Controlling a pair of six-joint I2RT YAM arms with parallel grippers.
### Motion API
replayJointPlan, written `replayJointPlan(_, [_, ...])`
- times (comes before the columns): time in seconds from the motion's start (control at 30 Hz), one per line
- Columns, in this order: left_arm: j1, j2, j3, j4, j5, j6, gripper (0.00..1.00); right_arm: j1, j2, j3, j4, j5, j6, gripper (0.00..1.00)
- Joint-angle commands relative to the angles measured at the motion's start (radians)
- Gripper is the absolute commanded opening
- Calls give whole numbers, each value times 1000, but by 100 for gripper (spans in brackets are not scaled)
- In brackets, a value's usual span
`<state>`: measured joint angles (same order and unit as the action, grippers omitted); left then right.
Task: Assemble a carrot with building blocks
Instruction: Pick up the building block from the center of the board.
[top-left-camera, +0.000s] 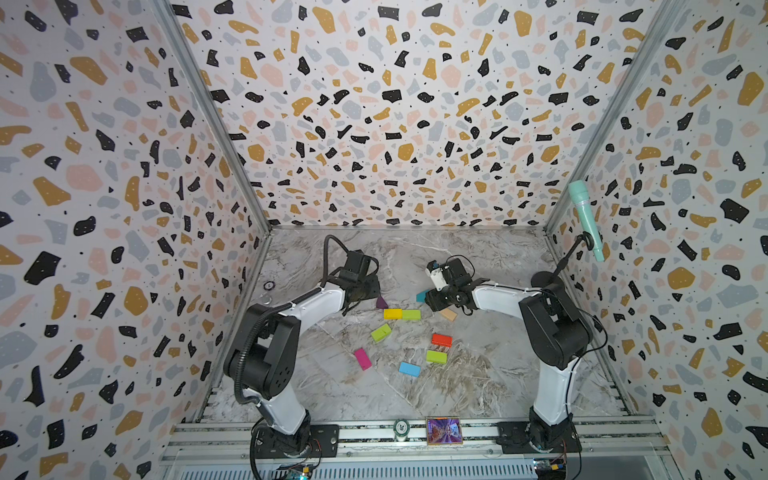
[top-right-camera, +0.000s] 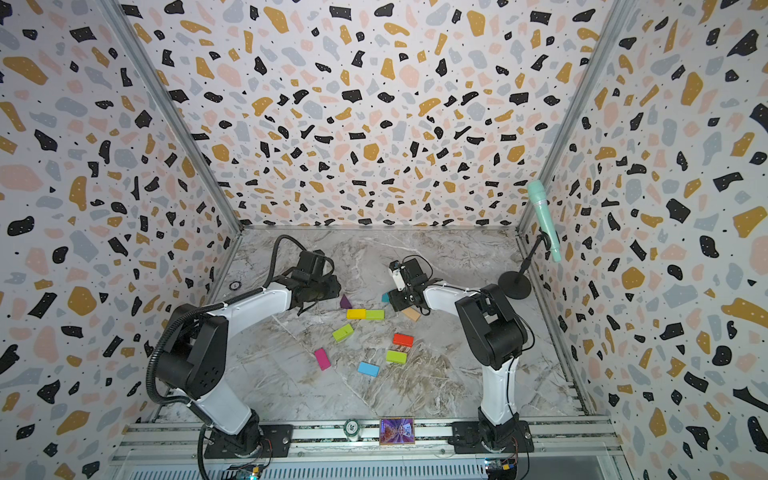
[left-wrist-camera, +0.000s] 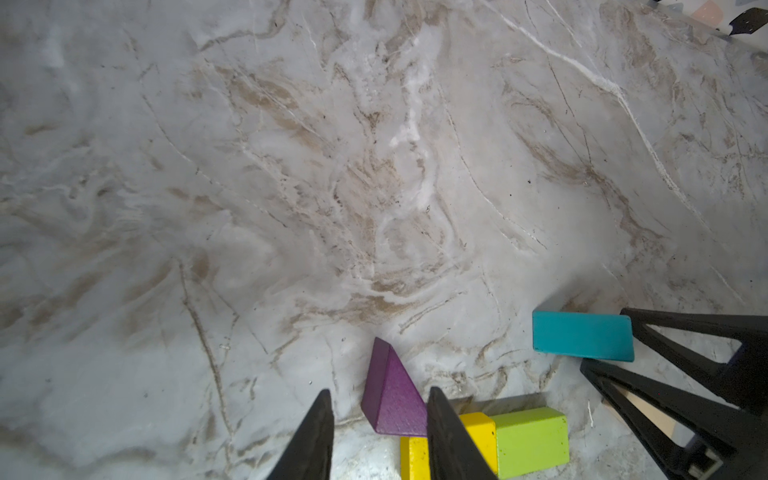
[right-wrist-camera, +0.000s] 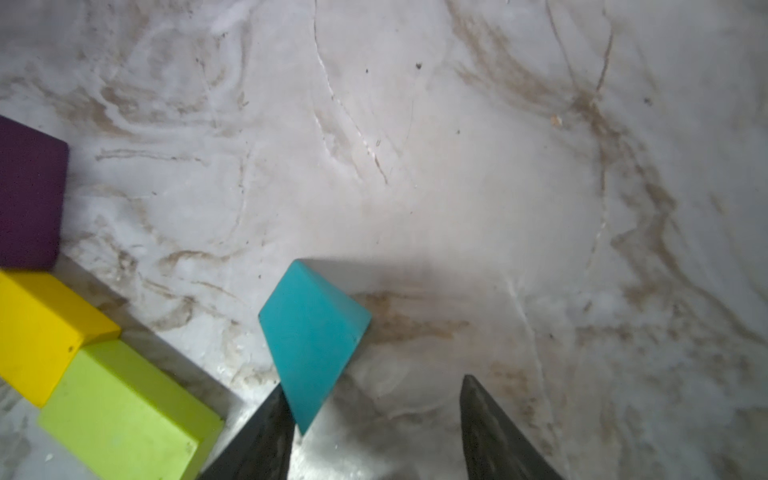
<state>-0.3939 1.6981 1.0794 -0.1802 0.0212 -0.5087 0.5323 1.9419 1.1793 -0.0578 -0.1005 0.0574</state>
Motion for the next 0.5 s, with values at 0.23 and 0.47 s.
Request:
replayJointPlan(0.23, [3,-6,36,-28,-1,12,39,1,74,106,37,-80,-120,61])
replayJointPlan(0.47, [4,-5,31,-27,-1,11,39,-22,82,115,49,-169,-118,31])
